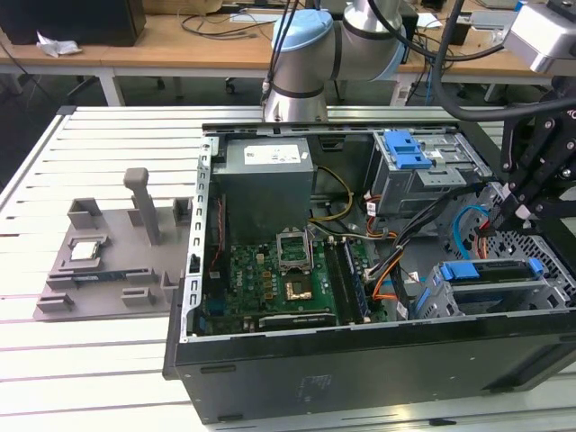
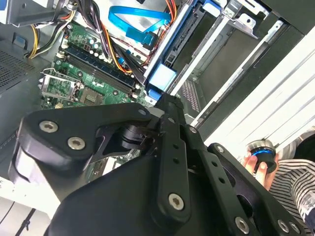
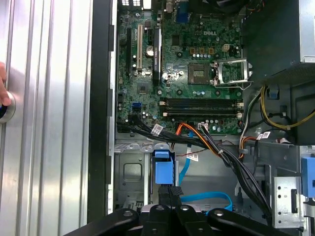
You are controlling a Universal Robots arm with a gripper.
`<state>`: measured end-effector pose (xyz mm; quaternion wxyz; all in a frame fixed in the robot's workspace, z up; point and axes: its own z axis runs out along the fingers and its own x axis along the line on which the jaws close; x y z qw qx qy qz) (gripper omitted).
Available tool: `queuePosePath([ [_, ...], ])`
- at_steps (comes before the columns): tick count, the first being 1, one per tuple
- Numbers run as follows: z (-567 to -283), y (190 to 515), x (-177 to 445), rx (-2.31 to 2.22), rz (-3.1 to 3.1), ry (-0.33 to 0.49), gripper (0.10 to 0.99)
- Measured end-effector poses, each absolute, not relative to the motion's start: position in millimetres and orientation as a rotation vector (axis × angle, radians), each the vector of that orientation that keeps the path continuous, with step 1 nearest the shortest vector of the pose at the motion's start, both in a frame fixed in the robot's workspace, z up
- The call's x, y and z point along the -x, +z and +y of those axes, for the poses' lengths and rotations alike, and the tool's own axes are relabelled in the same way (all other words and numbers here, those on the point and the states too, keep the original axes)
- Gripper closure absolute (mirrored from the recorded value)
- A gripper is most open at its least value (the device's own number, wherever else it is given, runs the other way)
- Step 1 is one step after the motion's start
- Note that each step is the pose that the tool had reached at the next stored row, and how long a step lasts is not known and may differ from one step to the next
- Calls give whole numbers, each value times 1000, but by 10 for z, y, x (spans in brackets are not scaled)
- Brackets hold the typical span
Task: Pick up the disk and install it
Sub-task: 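Insert the disk into the insertion slot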
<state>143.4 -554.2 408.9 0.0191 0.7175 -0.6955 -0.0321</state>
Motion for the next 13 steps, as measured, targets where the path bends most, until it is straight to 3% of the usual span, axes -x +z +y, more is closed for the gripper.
queuePosePath([
  [13,-5543,4120,-1434,-2227,-2159,-100,980],
])
